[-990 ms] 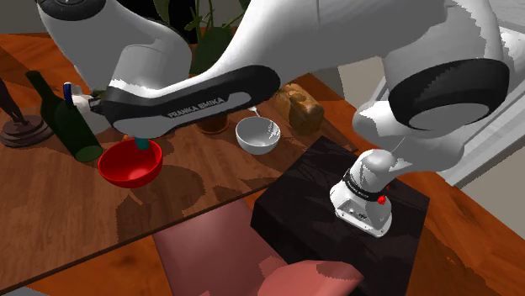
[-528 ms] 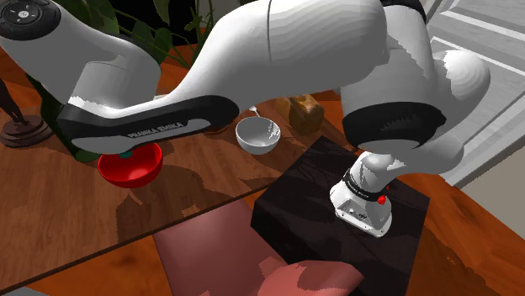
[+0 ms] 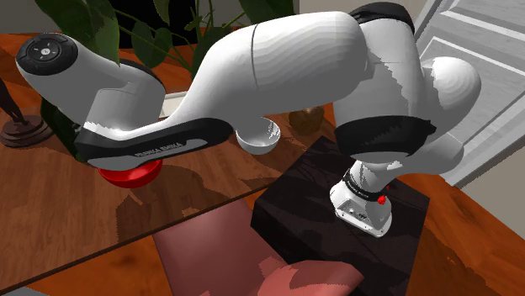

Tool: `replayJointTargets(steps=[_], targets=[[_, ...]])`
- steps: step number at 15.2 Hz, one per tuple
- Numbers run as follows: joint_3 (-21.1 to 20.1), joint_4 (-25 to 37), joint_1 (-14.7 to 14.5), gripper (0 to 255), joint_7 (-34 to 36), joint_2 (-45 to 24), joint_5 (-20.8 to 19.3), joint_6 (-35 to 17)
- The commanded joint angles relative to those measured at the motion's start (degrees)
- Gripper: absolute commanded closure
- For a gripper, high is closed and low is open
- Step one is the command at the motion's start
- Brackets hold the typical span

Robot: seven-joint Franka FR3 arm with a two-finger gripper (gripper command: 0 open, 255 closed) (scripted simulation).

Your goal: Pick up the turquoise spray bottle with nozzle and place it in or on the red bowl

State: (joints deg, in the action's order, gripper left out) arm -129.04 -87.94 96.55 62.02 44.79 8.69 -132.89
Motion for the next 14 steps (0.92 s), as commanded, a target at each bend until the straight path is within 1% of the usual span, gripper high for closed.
replayJointTargets(steps=[1,8,9,14], targets=[[-0.2,-0.4,0.0,255,0.1,0.3,0.1,-0.7],[-0.2,-0.4,0.0,255,0.1,0.3,0.1,-0.7],[-0.2,-0.4,0.0,0,0.1,0.3,0.1,-0.7],[-0.2,-0.4,0.0,0,0.1,0.3,0.1,-0.7]])
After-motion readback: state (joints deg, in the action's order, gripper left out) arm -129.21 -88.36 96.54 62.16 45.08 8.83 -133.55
